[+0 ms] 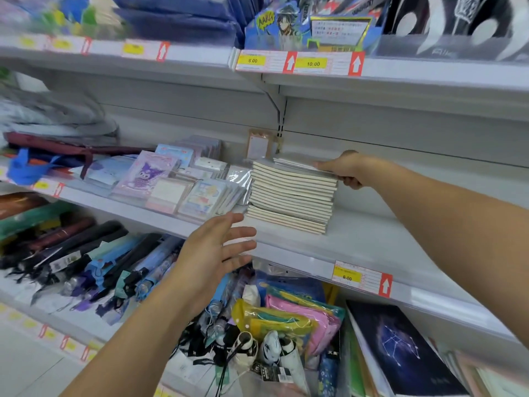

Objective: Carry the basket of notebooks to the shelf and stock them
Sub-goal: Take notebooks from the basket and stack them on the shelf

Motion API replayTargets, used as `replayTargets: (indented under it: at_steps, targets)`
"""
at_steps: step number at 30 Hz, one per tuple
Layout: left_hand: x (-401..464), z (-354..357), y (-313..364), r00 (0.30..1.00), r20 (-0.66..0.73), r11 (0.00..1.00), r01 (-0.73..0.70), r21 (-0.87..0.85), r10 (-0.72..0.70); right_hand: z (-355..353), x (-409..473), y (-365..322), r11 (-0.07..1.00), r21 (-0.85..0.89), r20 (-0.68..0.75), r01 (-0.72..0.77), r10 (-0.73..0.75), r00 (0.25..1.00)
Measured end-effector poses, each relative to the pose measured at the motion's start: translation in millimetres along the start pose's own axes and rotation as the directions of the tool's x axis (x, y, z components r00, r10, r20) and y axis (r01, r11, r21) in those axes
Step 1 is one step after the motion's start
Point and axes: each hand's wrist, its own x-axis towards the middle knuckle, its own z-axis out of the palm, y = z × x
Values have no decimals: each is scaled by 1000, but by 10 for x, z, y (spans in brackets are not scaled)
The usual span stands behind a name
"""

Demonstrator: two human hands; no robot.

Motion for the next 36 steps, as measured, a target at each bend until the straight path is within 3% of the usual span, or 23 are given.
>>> replayTargets:
  at_steps: [5, 13, 15, 17, 18, 19, 20, 21, 22, 23, 24, 25, 27, 29, 36]
  targets:
    - [-1, -57, -47, 998, -31, 998, 48, 28, -48, 11, -75, 36, 992, -115, 0, 44, -44, 999]
    - [-35, -73, -123, 995, -52, 994, 90, 62, -87, 187, -6, 7, 984, -174, -212, 42, -79, 974]
    - [-71, -108, -139, 992, -46, 986, 120, 113, -115, 247, -203, 120, 992, -98, -442, 83, -118, 889]
    - [-115, -171, -195, 982, -61, 949, 188, 254, -179, 529, -687, 313, 950, 50, -720, 309, -180, 670]
    - [-145, -222, -262, 971, -78, 900, 239, 365, -226, 832, -1027, 450, 887, 99, -770, 450, -218, 599]
    - [-174, -283, -335, 958, -87, 823, 281, 494, -275, 1210, -1381, 596, 830, 150, -740, 538, -266, 618]
    - [-218, -346, -423, 941, -84, 718, 307, 624, -329, 1658, -1753, 767, 821, 219, -603, 527, -311, 735]
    - [-275, -413, -514, 918, -66, 592, 306, 745, -391, 2144, -2083, 995, 868, 290, -335, 402, -301, 893]
    - [-333, -483, -603, 882, -42, 448, 279, 849, -469, 2597, -2409, 1219, 935, 290, 17, 206, -220, 975]
    - [-407, -548, -689, 827, -23, 291, 224, 930, -561, 3058, -2687, 1511, 981, 193, 326, 12, -76, 942]
    - [-476, -615, -758, 769, -14, 143, 137, 980, -639, 3436, -2936, 1772, 988, 76, 507, -131, 74, 859]
    - [-533, -683, -811, 713, -16, 24, 46, 999, -701, 3758, -3141, 2020, 975, -10, 566, -224, 190, 802]
    - [-625, -784, -875, 624, -40, -92, -51, 994, -781, 4171, -3445, 2376, 958, -52, 518, -284, 269, 812]
    - [-678, -874, -891, 594, -69, -94, -10, 996, -802, 4399, -3570, 2526, 957, -10, 465, -291, 262, 846]
    - [-671, -1038, -860, 654, -45, -31, 33, 999, -755, 4298, -3499, 2513, 941, 35, 473, -336, 280, 835]
